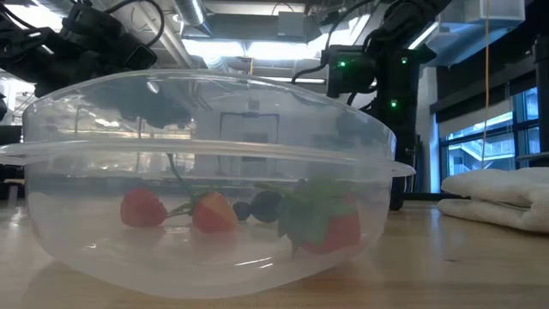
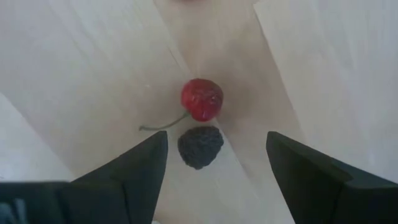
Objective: Pick and placing Produce into tupperware
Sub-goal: Put the blackberry in the bottom transparent bin
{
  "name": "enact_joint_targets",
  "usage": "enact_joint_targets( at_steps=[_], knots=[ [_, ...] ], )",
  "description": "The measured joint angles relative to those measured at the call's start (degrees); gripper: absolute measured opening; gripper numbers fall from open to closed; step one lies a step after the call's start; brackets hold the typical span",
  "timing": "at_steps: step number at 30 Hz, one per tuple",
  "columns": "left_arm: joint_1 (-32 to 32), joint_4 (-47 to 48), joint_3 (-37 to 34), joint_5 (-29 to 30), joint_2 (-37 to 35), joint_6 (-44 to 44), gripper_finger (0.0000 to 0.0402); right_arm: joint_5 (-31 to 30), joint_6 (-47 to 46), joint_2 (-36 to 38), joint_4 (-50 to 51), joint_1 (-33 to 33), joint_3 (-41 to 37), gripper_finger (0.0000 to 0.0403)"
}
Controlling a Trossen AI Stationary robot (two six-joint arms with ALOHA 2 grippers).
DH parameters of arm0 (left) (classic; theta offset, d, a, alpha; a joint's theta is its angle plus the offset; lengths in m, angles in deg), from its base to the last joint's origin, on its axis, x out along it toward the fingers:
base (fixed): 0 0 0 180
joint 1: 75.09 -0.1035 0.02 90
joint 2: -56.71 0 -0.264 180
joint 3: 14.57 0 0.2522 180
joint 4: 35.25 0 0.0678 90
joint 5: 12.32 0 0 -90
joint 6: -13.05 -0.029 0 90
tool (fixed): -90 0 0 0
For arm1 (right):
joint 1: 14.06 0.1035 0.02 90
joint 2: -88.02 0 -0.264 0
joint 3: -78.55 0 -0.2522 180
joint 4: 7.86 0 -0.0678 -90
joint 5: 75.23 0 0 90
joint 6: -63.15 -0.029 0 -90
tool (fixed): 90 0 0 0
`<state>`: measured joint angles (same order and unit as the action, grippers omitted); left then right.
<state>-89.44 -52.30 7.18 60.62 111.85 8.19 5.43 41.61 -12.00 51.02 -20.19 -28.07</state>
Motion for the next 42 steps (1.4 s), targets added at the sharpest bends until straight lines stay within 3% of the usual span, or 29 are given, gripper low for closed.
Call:
enact_joint_targets(
  at_steps=[17, 35, 42],
  knots=[
    [0.0, 1.5, 0.0, 0.0, 0.0, 0.0, 0.0185, 0.6, -0.4, 0.3, -6.0, -0.4, -5.6, 0.0272],
    [0.0, 1.7, 0.0, 0.0, 0.0, 0.0, 0.0185, 2.3, 0.7, 0.1, -7.0, -0.7, -5.6, 0.0124],
    [0.0, 1.7, 0.0, 0.0, 0.0, -0.1, 0.0185, 1.7, -0.7, 0.1, -7.3, -0.7, -5.6, 0.0114]
  ],
)
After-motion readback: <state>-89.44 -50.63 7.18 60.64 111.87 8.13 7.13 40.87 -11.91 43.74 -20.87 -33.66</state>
